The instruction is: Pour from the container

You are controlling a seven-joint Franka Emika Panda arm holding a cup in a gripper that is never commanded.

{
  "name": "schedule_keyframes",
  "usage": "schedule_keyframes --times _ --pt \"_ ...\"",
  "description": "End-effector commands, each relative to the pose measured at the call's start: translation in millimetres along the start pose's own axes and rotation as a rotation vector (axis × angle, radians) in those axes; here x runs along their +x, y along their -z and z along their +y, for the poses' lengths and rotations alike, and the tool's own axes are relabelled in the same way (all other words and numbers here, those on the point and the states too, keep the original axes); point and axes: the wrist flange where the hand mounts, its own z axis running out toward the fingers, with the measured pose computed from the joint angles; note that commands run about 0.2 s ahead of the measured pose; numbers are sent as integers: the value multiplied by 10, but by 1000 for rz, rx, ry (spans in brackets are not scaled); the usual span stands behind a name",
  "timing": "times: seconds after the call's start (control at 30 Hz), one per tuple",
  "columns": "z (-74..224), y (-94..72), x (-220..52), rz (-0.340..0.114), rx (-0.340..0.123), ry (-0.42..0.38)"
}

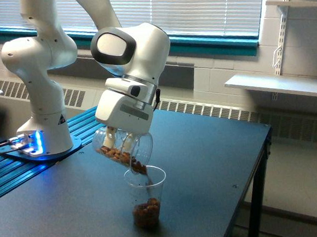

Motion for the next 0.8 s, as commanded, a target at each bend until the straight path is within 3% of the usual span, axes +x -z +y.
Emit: schedule_keyframes --times 0.03,0.8 --pt "-27 38 25 8 -8 29" --pt "-37 50 46 6 -29 51"
